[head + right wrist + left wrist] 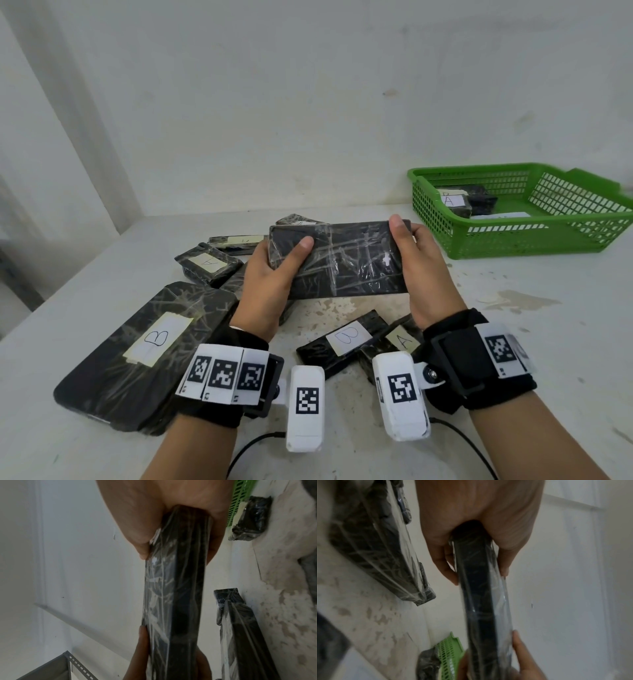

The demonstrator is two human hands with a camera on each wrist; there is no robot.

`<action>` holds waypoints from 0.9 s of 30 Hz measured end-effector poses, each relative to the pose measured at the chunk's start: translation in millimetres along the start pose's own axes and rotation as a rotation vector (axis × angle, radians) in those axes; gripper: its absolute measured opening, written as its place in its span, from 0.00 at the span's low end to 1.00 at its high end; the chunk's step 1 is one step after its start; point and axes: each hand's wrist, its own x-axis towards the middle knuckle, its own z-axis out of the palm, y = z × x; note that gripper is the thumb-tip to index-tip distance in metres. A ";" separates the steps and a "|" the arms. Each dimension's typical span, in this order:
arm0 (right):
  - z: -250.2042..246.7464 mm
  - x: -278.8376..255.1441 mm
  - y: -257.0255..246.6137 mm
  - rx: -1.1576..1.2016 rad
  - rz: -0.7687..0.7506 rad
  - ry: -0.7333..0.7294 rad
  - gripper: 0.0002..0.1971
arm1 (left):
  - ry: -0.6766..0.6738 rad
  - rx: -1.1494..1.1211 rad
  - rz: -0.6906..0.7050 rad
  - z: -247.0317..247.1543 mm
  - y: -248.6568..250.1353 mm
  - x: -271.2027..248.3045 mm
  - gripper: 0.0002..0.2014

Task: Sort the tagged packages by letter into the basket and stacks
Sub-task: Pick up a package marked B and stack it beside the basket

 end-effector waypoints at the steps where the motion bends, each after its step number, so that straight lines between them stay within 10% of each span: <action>1: -0.2 -0.7 -1.5 0.000 0.017 -0.023 0.25 | -0.002 -0.007 0.013 0.0 -0.1 -0.2 0.31; 8: 0.4 -7.1 0.0 -0.081 -0.068 0.012 0.44 | -0.030 -0.063 -0.004 2.9 -2.8 -1.5 0.31; 12: -1.1 -6.3 -4.2 -0.011 -0.076 -0.017 0.32 | -0.064 -0.059 0.008 -0.9 0.7 -2.0 0.32; 27: -3.8 -4.6 -9.5 -0.002 0.003 0.008 0.46 | -0.080 -0.154 0.008 5.1 -2.8 -1.5 0.27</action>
